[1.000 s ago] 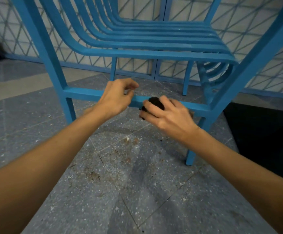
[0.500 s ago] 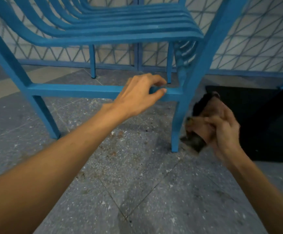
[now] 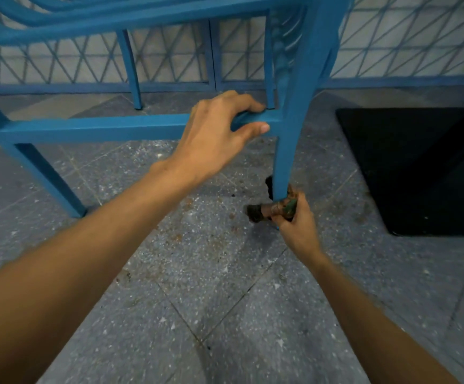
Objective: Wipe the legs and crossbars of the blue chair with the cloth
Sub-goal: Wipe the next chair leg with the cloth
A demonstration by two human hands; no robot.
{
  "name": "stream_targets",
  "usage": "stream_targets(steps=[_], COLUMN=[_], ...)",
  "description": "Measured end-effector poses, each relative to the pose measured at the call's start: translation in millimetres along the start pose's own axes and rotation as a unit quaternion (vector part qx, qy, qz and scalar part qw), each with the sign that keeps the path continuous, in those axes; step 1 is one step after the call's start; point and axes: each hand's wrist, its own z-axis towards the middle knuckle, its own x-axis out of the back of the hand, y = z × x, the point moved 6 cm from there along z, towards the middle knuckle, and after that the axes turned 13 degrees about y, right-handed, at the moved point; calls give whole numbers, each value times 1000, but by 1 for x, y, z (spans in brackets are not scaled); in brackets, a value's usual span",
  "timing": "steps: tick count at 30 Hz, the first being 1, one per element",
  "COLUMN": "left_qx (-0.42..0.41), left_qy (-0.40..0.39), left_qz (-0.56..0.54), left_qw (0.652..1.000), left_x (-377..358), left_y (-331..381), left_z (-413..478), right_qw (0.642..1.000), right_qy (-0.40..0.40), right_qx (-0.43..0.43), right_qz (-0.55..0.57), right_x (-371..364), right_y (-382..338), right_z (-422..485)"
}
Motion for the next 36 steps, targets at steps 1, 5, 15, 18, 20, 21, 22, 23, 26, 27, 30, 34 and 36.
stream_targets(steps=[1, 5, 15, 18, 20, 21, 22, 23, 26, 27, 30, 34, 36], left_qx=[2, 17, 10, -25, -46, -51, -52, -51, -33, -29, -28, -30, -35], left_qy=[0, -7, -1, 17, 25, 25, 26, 28, 24, 20, 10, 7, -2], left_qz=[-3, -16, -27, -9, 12, 22, 27, 28, 18, 15, 10, -5, -1], left_qw=[1000, 1000, 1000, 999, 999, 998, 998, 998, 999, 999, 1000, 1000, 999], left_x=[0, -2, -3, -5, -6, -8, -9, -10, -10, -11, -9, 2, 14], left_y=[0, -1, -2, -1, -1, -2, -3, -4, -7, -8, -7, -14, -23], left_z=[0, -2, 0, -5, -5, -6, -6, -7, -8, -8, -7, -12, -18], right_qw=[1000, 993, 986, 980, 981, 983, 984, 985, 983, 983, 988, 994, 998], right_qy=[-7, -43, -61, -49, -45, -48, -54, -65, -94, -91, -63, -37, -19], right_qx=[-21, -98, 82, 39, 10, -16, -47, -76, -129, -133, -125, -91, -60], right_qz=[-10, -39, 130, 189, 190, 179, 162, 142, 92, 84, 70, 44, 13], right_x=[-2, -5, 41, 30, 19, 15, 11, 8, -1, -3, -5, -11, -20], right_y=[12, 42, -136, -116, -90, -75, -56, -37, 11, 18, 20, 14, 7], right_z=[-1, -2, 32, 21, 17, 15, 13, 11, 4, 4, 4, -7, -21])
